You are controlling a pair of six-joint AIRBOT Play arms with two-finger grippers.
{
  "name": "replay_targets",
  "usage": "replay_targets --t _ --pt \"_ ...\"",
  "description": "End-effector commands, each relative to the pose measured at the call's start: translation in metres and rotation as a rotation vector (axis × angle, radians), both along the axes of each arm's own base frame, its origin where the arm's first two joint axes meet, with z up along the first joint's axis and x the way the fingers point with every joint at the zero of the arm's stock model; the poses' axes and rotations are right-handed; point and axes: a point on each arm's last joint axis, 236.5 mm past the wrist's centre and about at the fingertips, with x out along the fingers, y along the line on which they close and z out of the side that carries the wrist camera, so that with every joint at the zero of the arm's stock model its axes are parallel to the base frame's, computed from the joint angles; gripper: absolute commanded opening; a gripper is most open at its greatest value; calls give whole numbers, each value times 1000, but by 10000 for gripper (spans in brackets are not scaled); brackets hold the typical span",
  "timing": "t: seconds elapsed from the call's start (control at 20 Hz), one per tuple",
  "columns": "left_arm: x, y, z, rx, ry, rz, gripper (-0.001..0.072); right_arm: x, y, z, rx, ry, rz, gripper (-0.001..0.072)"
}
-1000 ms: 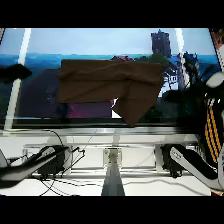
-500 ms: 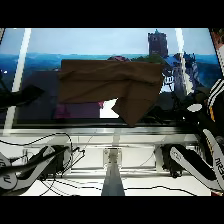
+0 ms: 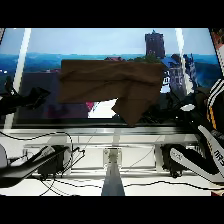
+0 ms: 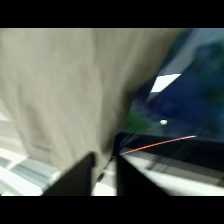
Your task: Fold the clothes and pants, and hang the long-sleeved shirts on hangers.
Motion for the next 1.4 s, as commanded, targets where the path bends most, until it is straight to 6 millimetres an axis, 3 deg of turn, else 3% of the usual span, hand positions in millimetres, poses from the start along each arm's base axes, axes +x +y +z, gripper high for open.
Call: replay_targets --t 0.0,0.2,0.55,0.6,0.65,0.8,0.85,1.05,1.2,1.35 --pt "0 -4 -17 -58 44 14 576 11 1 -5 -40 -45 -6 29" --pt "-6 -12 -36 -88 88 -38 576 11 1 -5 -44 -48 -8 12" --pt "-12 -45 -66 -101 137 -187 574 11 1 -5 -44 -48 -8 13" --pt "-9 -44 -70 -88 137 -183 513 11 1 -5 -43 -47 -8 13" --pt "-4 -41 -72 -72 126 -165 371 11 1 -5 -42 -47 -7 13" --pt "13 -32 -66 -63 80 -104 57 12 4 1 -34 -71 42 12" --pt "17 -32 -63 -75 68 -94 14 17 6 8 -26 -91 62 12" --pt "29 -36 -30 -64 -21 -162 13 42 5 54 -54 -232 173 11" --pt "38 -32 26 21 -163 -175 13 60 9 123 -67 -426 223 11" --pt "34 -36 86 98 -301 -173 13 69 10 196 -80 -607 179 11"
